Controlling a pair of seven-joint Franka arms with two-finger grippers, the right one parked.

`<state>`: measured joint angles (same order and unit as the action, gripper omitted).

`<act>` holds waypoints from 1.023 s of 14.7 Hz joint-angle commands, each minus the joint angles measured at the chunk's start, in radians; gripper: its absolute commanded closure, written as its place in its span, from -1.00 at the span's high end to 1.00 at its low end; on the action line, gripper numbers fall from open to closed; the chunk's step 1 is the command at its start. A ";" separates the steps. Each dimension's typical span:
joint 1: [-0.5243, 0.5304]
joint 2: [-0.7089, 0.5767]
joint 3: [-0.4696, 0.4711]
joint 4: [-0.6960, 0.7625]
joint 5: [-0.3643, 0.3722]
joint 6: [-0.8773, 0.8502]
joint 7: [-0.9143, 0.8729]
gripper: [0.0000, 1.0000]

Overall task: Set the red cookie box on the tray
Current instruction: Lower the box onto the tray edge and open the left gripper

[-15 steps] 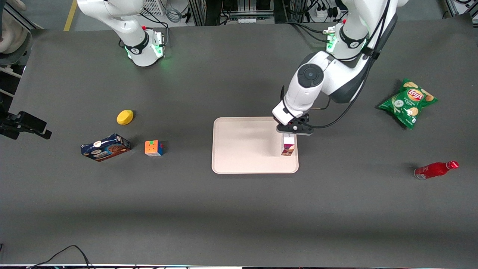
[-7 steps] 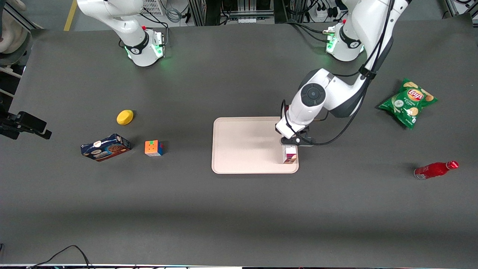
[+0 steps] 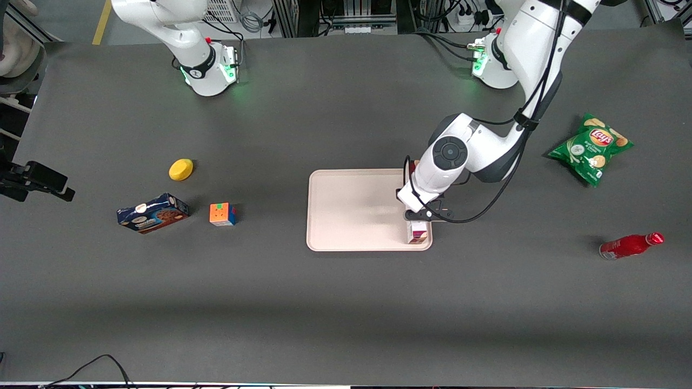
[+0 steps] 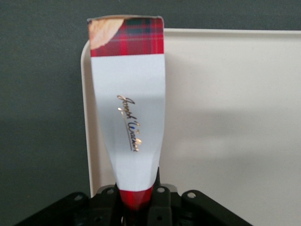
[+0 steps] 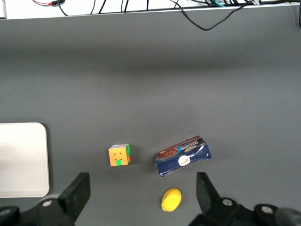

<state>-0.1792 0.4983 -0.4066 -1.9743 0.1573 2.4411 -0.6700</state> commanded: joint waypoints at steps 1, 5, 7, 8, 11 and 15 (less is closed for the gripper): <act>-0.039 0.017 0.034 0.037 0.021 -0.008 -0.036 -1.00; -0.040 0.025 0.042 0.038 0.021 0.001 -0.036 -1.00; -0.042 0.026 0.042 0.038 0.021 0.012 -0.036 -1.00; -0.043 0.026 0.042 0.038 0.021 0.012 -0.036 -1.00; -0.055 0.029 0.055 0.037 0.033 0.019 -0.034 -0.04; -0.059 0.022 0.063 0.037 0.051 0.019 -0.025 1.00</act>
<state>-0.2130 0.5217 -0.3655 -1.9561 0.1841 2.4584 -0.6740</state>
